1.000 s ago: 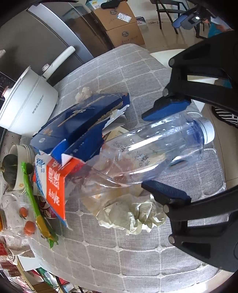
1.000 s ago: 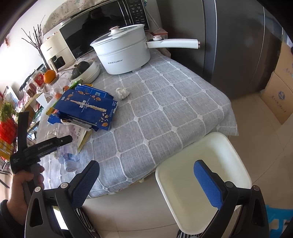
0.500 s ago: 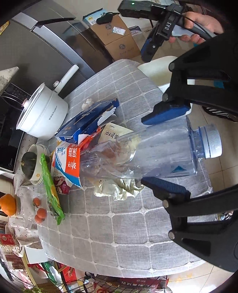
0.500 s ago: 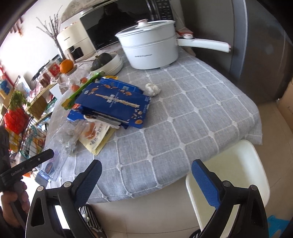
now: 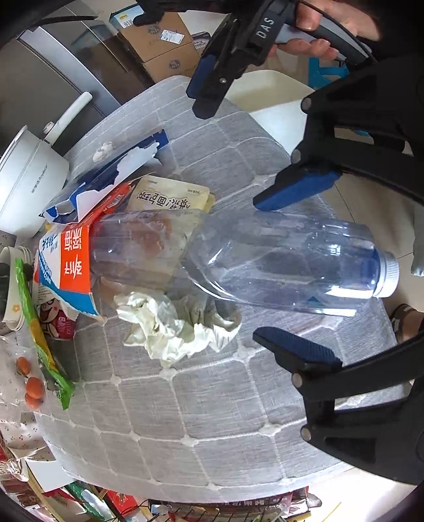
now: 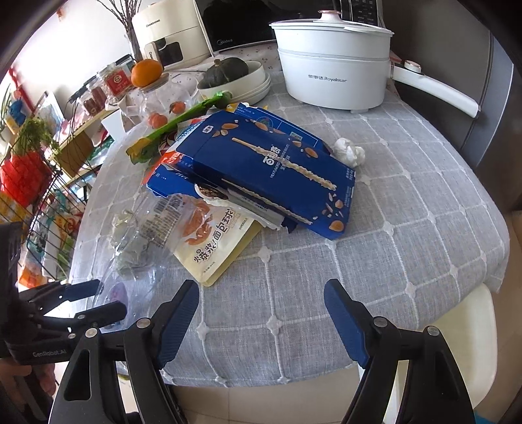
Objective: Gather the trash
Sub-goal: 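Lift the clear bottle with the left gripper while the right gripper lifts the blue box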
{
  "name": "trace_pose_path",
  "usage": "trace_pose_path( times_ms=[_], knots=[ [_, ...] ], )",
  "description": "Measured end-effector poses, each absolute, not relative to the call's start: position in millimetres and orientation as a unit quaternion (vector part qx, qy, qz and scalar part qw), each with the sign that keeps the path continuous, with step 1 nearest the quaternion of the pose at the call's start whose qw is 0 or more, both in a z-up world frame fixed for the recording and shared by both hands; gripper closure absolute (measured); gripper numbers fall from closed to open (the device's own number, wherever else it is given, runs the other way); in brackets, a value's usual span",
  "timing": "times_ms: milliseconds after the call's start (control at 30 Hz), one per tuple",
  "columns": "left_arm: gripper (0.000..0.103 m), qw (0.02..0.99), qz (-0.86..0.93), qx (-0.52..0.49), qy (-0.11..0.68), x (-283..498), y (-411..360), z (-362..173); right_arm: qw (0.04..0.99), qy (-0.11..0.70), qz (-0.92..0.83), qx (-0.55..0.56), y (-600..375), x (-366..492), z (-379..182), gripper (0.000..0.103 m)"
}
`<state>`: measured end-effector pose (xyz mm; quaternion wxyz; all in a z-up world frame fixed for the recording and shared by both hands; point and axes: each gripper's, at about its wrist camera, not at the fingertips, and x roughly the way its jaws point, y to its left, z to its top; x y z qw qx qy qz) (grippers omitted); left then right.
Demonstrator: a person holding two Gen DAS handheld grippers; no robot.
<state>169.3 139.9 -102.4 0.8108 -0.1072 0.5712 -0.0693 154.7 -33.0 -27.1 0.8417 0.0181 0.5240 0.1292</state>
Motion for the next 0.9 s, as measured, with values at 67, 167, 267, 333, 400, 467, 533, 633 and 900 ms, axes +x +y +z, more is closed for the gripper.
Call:
trace_pose_path(
  times_ms=[67,167,267,333,400,467,533,633,900],
  knots=[
    [0.037,0.803,-0.076,-0.116,0.58,174.9,136.5,-110.5,0.844,0.521,0.127,0.013,-28.9,155.6,-28.3,0.023],
    [0.039,0.808,-0.073,-0.115,0.574,174.6,134.4,-106.0,0.846,0.518,0.124,0.006,-25.8,156.6,-28.9,0.026],
    [0.04,0.82,-0.086,-0.132,0.551,168.2,136.4,-88.0,0.849,0.514,0.122,0.002,-25.6,158.1,-26.2,0.03],
    [0.04,0.831,-0.093,-0.144,0.53,161.8,140.1,-73.0,0.852,0.509,0.122,0.004,-26.3,159.0,-22.6,0.033],
    [0.04,0.841,-0.098,-0.154,0.51,155.0,144.4,-58.9,0.855,0.503,0.127,0.002,-24.5,160.9,-17.6,0.037],
    [0.04,0.849,-0.097,-0.162,0.494,150.0,149.8,-48.7,0.859,0.494,0.133,-0.007,-20.1,164.1,-12.0,0.04],
    [0.04,0.856,-0.093,-0.169,0.48,146.4,157.2,-40.6,0.865,0.482,0.138,-0.024,-11.5,168.6,-7.6,0.043],
    [0.04,0.867,-0.086,-0.179,0.457,139.2,169.6,-28.9,0.867,0.47,0.148,-0.069,9.8,174.8,-9.2,0.049],
    [0.04,0.875,-0.076,-0.196,0.436,132.9,189.4,-21.3,0.863,0.443,0.158,-0.186,65.3,193.3,-35.2,0.079]
  ],
)
